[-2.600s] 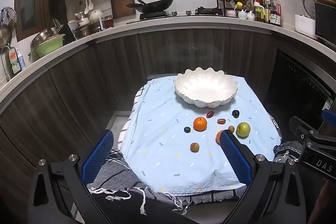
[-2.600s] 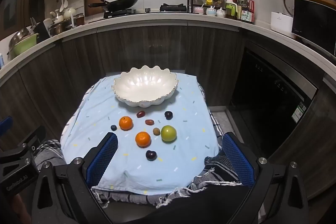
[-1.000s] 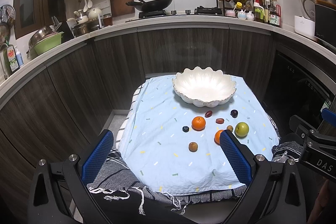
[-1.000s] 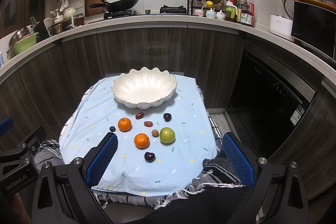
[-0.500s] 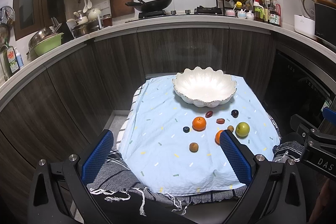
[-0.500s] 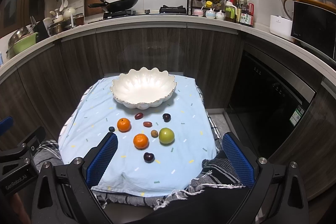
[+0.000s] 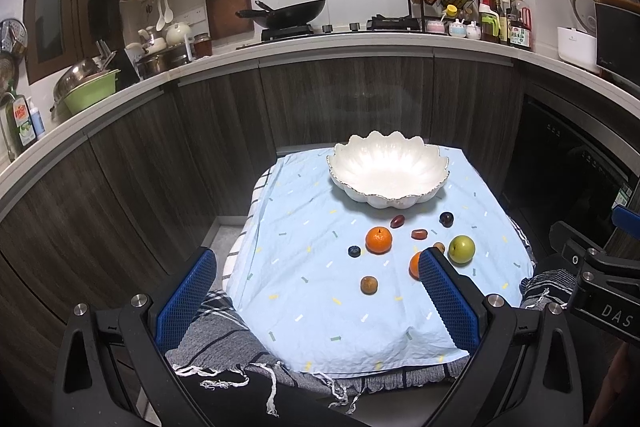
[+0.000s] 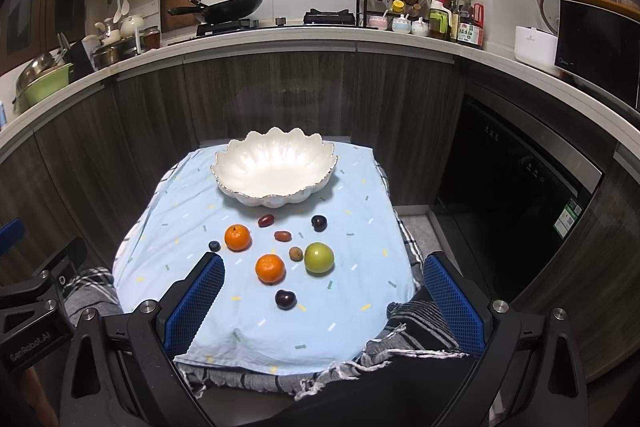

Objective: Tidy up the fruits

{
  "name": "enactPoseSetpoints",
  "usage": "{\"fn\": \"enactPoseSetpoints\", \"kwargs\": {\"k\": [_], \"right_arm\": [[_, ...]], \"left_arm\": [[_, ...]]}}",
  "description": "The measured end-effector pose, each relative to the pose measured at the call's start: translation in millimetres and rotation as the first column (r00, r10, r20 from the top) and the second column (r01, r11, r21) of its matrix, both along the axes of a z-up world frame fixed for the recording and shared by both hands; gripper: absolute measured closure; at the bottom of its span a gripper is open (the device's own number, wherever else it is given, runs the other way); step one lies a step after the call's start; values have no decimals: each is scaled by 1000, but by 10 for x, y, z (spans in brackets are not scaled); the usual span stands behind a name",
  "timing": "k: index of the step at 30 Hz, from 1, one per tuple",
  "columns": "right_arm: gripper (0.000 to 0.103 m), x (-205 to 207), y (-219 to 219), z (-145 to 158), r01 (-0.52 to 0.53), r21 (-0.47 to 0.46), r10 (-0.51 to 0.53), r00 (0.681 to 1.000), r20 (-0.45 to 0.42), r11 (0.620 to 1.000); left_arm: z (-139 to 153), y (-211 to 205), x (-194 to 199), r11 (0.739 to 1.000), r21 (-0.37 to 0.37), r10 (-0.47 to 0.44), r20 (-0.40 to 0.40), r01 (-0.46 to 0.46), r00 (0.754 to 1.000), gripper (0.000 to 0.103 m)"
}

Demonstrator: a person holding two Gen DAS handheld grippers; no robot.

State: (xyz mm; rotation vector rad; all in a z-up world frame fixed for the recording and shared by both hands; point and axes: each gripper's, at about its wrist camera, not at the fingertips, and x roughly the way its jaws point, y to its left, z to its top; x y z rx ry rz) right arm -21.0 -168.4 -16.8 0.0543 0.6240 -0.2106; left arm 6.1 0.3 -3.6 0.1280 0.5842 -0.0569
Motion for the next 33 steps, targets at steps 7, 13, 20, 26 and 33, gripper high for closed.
{"fn": "enactPoseSetpoints", "kwargs": {"k": [7, 13, 20, 26, 33], "right_arm": [[2, 6, 5, -24, 0, 1, 0, 1000, -2, 1000], [2, 37, -6, -55, -1, 3, 1, 1000, -9, 1000], [2, 109, -22, -109, -2, 9, 2, 1000, -20, 1000], [2, 176, -28, -177, -6, 17, 6, 999, -37, 1000], [2, 278, -66, -257, -4, 36, 7, 998, -65, 999]], "left_arm": [[-12, -19, -7, 1000, 5, -3, 0, 3, 1000, 0], [-12, -27, 10, 1000, 17, -1, 5, 1, 1000, 0], [-30, -65, 75, 999, 38, 0, 4, 0, 1000, 0], [-68, -88, 130, 999, 53, 3, -3, -2, 1000, 0], [-143, -135, 234, 998, 67, -8, -28, 10, 1000, 0]]}}
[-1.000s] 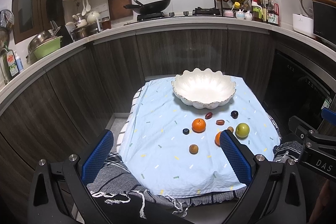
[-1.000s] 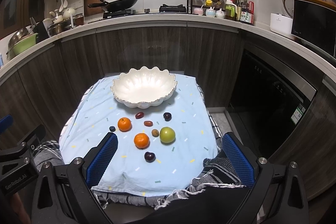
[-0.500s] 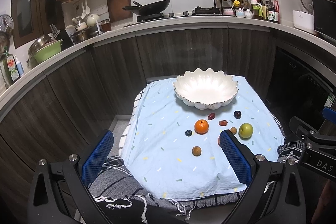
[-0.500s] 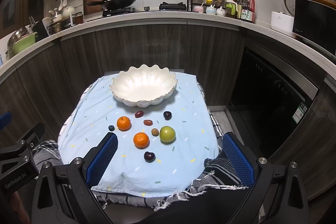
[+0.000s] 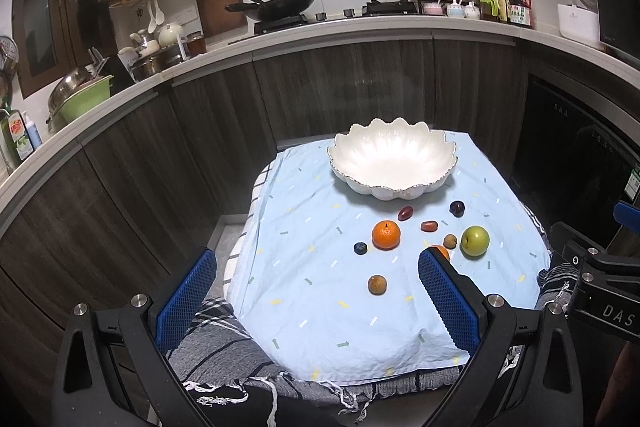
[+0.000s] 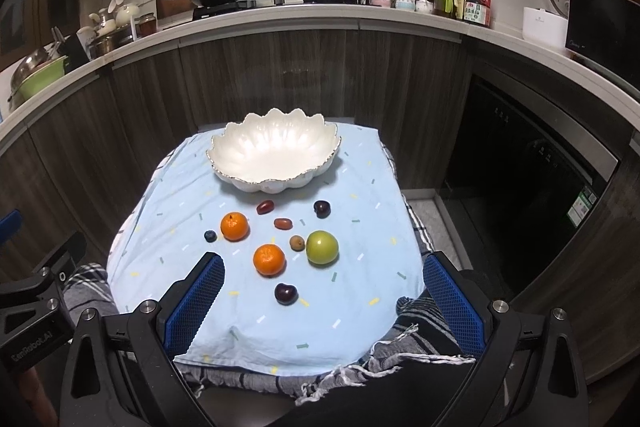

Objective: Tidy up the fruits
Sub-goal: 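Move the left tool to the brown longan while the right tool approaches the dark cherry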

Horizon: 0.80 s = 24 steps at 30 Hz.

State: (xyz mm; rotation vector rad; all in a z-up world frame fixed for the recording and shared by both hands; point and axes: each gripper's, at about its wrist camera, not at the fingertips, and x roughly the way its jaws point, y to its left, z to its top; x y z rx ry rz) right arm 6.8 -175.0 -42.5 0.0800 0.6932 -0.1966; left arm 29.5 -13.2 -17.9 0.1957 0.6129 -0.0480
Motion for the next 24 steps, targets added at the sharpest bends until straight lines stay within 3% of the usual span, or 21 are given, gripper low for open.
{"fn": "enactPoseSetpoints", "kwargs": {"k": [24], "right_arm": [[2, 451, -77, -312, -1, -2, 1, 996, -86, 1000]], "left_arm": [[-358, -108, 463, 999, 19, -25, -112, 27, 993, 0]]}}
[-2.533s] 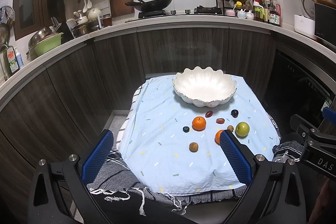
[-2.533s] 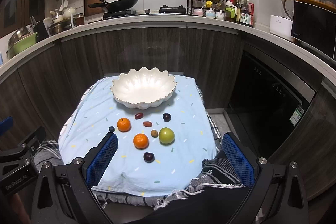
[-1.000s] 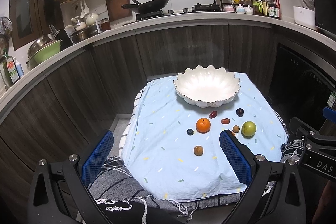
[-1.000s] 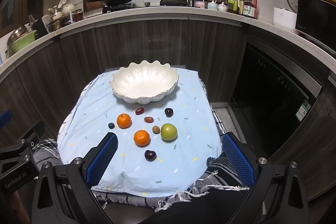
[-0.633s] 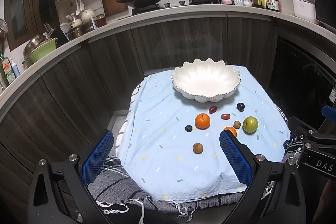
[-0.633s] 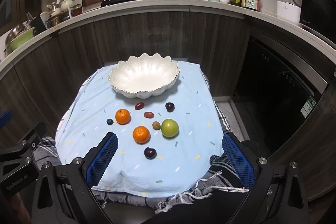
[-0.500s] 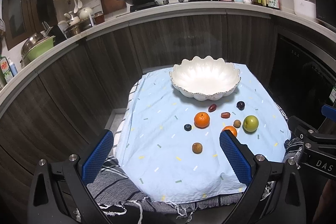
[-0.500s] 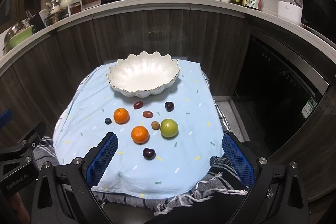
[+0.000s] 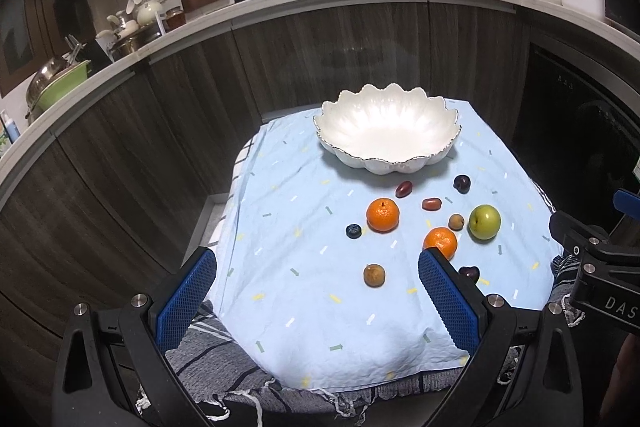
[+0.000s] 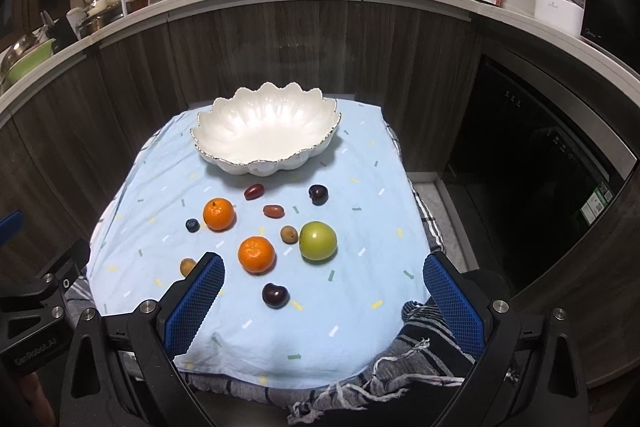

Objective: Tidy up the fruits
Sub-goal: 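Move the left tool to the brown longan while the right tool approaches the dark cherry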

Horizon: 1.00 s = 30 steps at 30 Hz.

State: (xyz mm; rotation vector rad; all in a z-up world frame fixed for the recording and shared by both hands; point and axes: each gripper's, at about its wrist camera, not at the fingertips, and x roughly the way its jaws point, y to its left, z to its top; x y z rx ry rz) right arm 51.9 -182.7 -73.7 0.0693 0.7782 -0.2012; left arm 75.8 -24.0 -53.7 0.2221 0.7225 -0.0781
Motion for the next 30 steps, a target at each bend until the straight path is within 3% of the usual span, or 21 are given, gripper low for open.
{"fn": "enactPoseSetpoints", "kwargs": {"k": [23, 30], "right_arm": [[2, 427, -57, -430, -26, 30, 29, 994, -106, 999], [2, 567, -55, -604, -34, 52, 41, 987, -153, 998]], "left_arm": [[-479, -131, 432, 999, 10, -42, -117, 43, 992, 1], [-683, -161, 617, 998, 2, -62, -192, 63, 979, 1]]}}
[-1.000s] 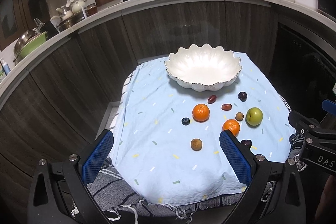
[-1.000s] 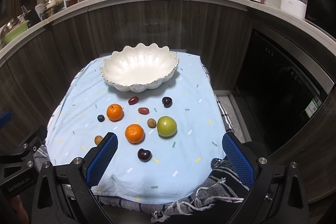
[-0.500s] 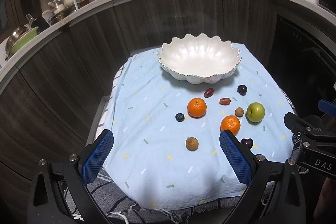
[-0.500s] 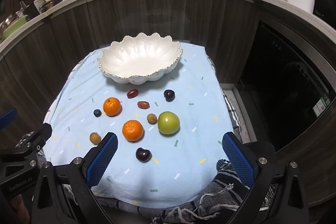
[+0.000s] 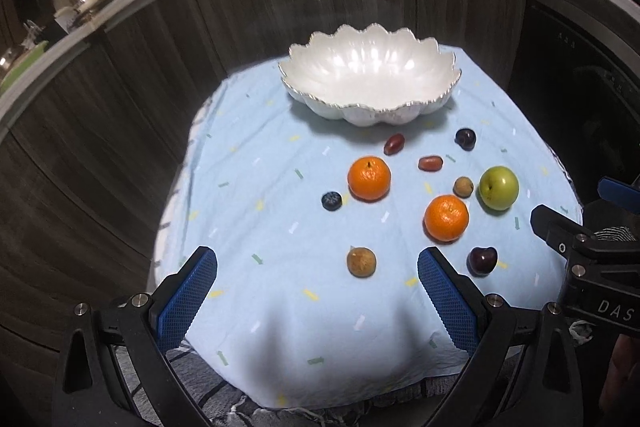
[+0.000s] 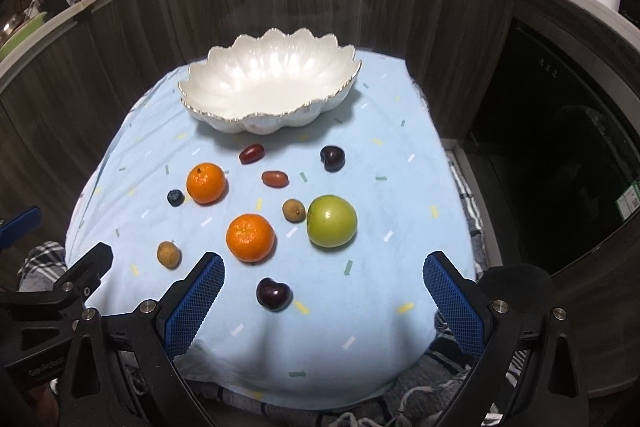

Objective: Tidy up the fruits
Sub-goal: 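Move the left tool to the brown longan while the right tool approaches the dark cherry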

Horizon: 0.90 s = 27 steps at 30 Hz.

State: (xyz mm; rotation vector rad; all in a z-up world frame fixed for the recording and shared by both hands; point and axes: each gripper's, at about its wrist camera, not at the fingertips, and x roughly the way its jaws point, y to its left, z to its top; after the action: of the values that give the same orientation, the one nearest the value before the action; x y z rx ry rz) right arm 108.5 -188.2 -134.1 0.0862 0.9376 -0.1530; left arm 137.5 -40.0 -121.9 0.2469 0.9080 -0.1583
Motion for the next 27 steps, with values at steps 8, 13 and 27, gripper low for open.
{"fn": "enactPoseSetpoints", "kwargs": {"k": [8, 13, 27], "right_arm": [[2, 145, -7, -238, -9, 16, 11, 997, -74, 1000], [4, 212, 5, -363, -14, 18, 16, 993, -115, 1000], [18, 371, 108, -684, -64, 56, 75, 972, -224, 996]], "left_arm": [[-287, -61, 138, 999, 11, -37, -91, 38, 995, 5], [-446, -86, 211, 997, 17, -68, -139, 71, 988, 6], [-765, -93, 402, 995, -17, -102, -230, 101, 968, 14]]}}
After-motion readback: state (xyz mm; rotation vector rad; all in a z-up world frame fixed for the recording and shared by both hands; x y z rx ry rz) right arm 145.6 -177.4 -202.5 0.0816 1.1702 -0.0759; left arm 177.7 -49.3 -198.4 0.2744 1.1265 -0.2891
